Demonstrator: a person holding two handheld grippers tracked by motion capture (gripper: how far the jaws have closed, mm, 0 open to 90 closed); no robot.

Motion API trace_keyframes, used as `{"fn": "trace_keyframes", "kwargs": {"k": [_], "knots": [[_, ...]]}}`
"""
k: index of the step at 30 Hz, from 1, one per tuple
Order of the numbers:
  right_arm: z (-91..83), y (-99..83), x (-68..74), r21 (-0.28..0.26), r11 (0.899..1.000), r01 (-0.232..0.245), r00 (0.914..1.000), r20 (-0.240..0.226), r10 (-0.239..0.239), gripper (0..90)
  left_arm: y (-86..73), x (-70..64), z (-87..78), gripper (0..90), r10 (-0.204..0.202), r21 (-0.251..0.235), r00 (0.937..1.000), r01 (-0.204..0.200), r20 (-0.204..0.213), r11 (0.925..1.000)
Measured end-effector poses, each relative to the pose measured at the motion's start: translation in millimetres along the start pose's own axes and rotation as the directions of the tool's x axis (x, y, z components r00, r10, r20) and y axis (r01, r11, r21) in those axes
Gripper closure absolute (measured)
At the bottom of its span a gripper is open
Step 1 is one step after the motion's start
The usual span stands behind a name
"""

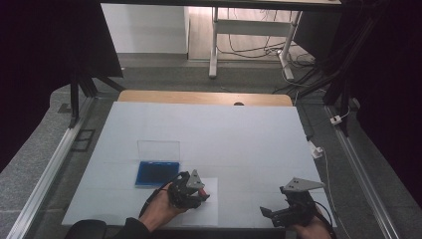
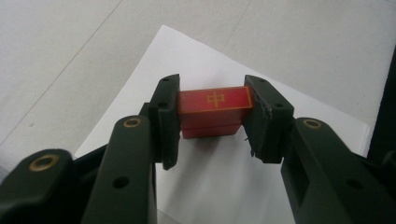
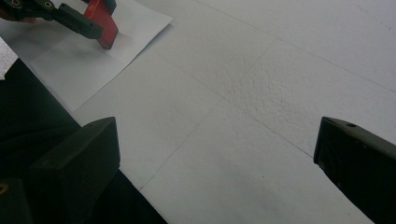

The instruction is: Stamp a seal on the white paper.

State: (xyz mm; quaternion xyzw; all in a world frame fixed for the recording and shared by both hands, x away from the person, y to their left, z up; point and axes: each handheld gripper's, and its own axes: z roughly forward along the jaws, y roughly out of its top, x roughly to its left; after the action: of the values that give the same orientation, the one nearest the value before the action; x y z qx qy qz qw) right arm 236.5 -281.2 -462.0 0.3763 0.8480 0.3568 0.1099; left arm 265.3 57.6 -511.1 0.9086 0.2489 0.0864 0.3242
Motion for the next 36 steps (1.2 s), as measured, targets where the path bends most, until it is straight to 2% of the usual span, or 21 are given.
{"fn": "trace_keyframes", "kwargs": {"k": [5,13,18,23,29,36], "knots": [[-0.1,-0.1,0.3,0.0,1.0,0.001,1.0,0.0,-0.001,0.3,-1.9,5.6,0.3,58.5,-0.029,-0.017,0.9989,0.03,0.037,0.9994],[0.1,-0.1,0.3,0.001,1.0,0.002,1.0,-0.001,-0.002,0.3,-2.8,1.7,-0.2,58.3,-0.013,-0.02,0.9998,0.014,0.011,0.9997],[0.1,-0.1,0.5,0.001,1.0,0.002,1.0,-0.001,-0.002,0.3,-3.0,1.3,-0.5,58.0,-0.02,-0.029,0.9997,0.02,0.01,0.9994],[0.1,-0.1,0.3,0.001,1.0,0.002,1.0,-0.001,-0.002,0.3,0.2,2.7,-2.1,57.8,-0.016,-0.019,0.9997,0.016,0.02,0.9997],[0.1,-0.2,0.0,0.002,1.0,0.002,1.0,-0.002,-0.002,0.3,4.4,5.1,-11.2,57.8,-0.04,-0.062,0.9985,0.042,0.037,0.9972],[0.0,-0.3,-0.1,0.002,1.0,0.002,1.0,-0.003,-0.002,0.3,6.3,8.1,-18.9,57.8,-0.04,-0.071,0.9985,0.042,0.036,0.9966]]}}
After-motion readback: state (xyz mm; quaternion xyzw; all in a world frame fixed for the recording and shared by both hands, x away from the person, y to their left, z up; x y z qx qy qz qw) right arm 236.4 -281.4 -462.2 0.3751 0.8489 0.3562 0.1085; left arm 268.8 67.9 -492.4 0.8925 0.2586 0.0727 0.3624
